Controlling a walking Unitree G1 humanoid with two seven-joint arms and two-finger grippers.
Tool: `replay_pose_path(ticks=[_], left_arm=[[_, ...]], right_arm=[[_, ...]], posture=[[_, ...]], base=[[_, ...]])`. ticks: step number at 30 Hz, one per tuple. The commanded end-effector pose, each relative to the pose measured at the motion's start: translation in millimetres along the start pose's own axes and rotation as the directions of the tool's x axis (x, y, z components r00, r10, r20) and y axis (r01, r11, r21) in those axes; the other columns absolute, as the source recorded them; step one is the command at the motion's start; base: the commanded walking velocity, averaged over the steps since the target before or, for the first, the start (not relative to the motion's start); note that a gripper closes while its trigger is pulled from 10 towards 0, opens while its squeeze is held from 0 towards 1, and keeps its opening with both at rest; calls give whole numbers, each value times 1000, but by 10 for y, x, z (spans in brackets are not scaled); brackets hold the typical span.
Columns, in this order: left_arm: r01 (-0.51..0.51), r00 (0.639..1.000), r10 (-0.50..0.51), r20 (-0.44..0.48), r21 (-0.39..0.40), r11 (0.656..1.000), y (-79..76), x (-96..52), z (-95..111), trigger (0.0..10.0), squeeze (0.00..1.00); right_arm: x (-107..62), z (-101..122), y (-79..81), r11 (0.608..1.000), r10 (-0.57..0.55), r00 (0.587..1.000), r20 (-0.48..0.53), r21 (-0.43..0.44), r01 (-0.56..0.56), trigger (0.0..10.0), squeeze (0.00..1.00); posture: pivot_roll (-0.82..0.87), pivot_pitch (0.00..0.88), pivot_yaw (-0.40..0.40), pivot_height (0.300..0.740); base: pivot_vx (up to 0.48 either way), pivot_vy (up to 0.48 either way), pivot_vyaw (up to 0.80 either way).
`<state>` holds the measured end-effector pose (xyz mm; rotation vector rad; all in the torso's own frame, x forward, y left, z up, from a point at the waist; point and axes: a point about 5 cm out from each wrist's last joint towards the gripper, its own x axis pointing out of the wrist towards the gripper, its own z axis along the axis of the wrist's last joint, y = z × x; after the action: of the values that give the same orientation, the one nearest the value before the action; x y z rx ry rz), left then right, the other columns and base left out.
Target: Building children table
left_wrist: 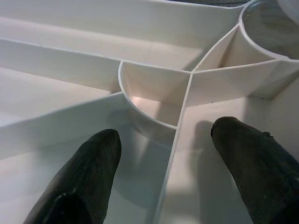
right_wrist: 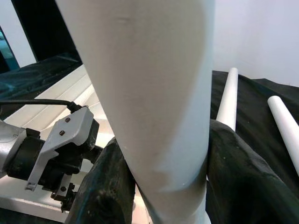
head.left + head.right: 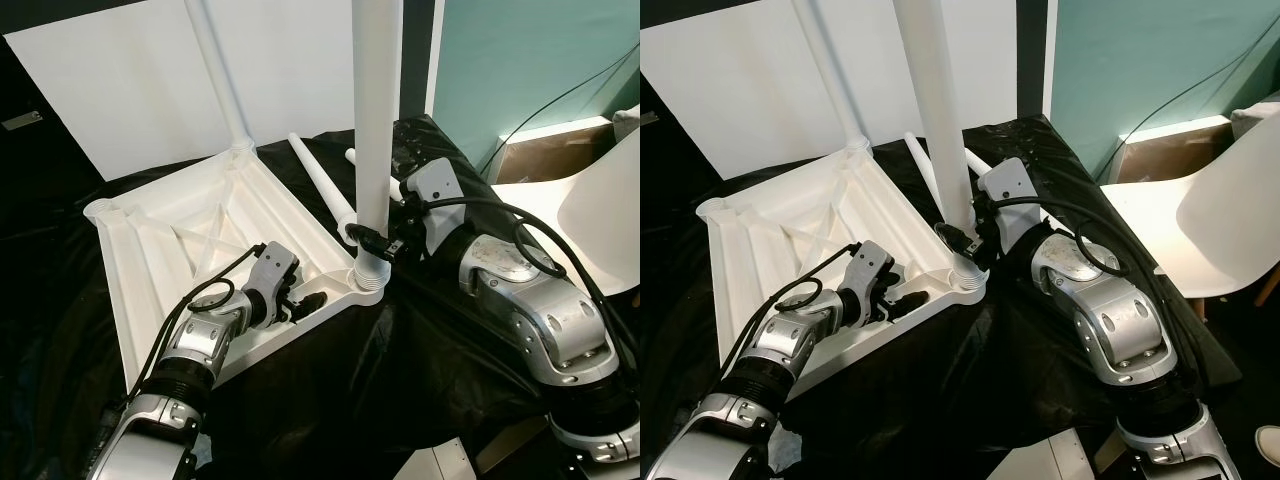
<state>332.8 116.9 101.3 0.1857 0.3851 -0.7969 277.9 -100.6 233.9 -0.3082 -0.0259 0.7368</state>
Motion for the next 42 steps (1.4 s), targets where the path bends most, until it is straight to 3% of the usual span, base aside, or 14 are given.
replay_pose_path(ticks=[1,8,15,23,42], left_arm=[[29,998,-29,-48,4,1000,-7,1,-88,10000,0],[29,998,-28,-49,13,999,-4,-3,-72,10000,0],[32,999,-31,-41,20,999,-12,-1,-43,10000,0],[33,999,-32,-36,29,999,-3,-40,-43,10000,0],[37,999,-36,-33,34,999,-7,-12,-25,10000,0]], right_arm=[[-22,-22,36,1000,24,1000,-2,-7,-24,10000,0],[-51,-190,58,998,53,998,-44,-26,-54,10000,0],[26,-269,55,998,51,997,-50,-20,-52,10000,0],[77,-96,-3,999,-32,997,74,30,30,10000,0],[64,-72,-50,997,-60,993,102,55,54,10000,0]], posture=[[-185,0,154,740],[-188,0,155,740],[-180,0,153,740],[-172,0,156,740],[-183,0,152,740]], base=[[0,0,0],[0,0,0],[0,0,0],[0,0,0],[0,0,737]])
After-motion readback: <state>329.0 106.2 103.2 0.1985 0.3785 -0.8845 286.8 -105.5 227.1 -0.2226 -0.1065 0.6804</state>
